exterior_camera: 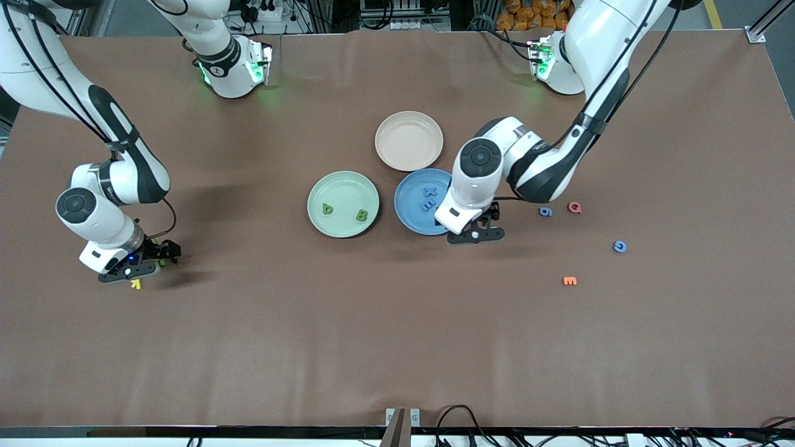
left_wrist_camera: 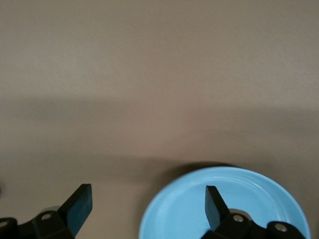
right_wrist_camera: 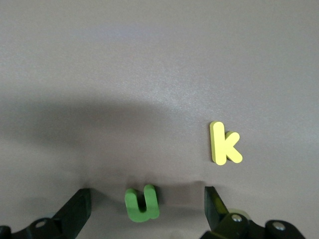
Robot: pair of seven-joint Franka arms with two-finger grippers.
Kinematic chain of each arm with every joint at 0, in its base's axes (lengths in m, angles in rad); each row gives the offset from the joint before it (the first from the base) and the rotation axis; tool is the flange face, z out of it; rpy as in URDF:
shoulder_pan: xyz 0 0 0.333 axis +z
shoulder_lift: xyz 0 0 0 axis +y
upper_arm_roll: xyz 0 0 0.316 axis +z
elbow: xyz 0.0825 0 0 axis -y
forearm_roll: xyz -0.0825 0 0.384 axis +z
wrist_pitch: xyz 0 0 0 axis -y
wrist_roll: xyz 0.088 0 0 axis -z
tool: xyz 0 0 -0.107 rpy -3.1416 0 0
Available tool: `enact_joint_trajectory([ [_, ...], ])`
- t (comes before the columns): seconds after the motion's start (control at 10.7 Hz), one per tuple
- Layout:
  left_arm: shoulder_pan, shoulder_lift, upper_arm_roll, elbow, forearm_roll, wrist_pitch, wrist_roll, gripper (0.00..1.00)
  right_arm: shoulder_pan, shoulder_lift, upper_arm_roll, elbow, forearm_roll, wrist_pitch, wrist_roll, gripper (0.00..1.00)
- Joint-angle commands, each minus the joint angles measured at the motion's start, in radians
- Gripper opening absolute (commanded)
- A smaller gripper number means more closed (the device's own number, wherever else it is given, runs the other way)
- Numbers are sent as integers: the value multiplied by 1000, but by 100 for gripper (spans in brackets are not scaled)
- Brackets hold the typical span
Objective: Sort letters by color into matching plates
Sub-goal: 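Grasp the green u with the right gripper while the left gripper returns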
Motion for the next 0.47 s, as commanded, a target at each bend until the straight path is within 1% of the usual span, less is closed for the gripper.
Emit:
enact_joint_trajectory([
  [0.0,49,-79,-3,-44,-2,-47,126,100,-36,22,34,9,-10,6,54,100],
  [0.09,69,-98,-3,-56,-2,-47,167,100,-38,22,37,9,-10,6,65,100],
  [0.28,118,-137,-6,-93,76,-47,212,100,-45,22,37,8,-8,6,66,100],
  [0.37,152,-150,-12,-105,87,-45,227,100,-49,22,40,8,-10,6,66,100],
])
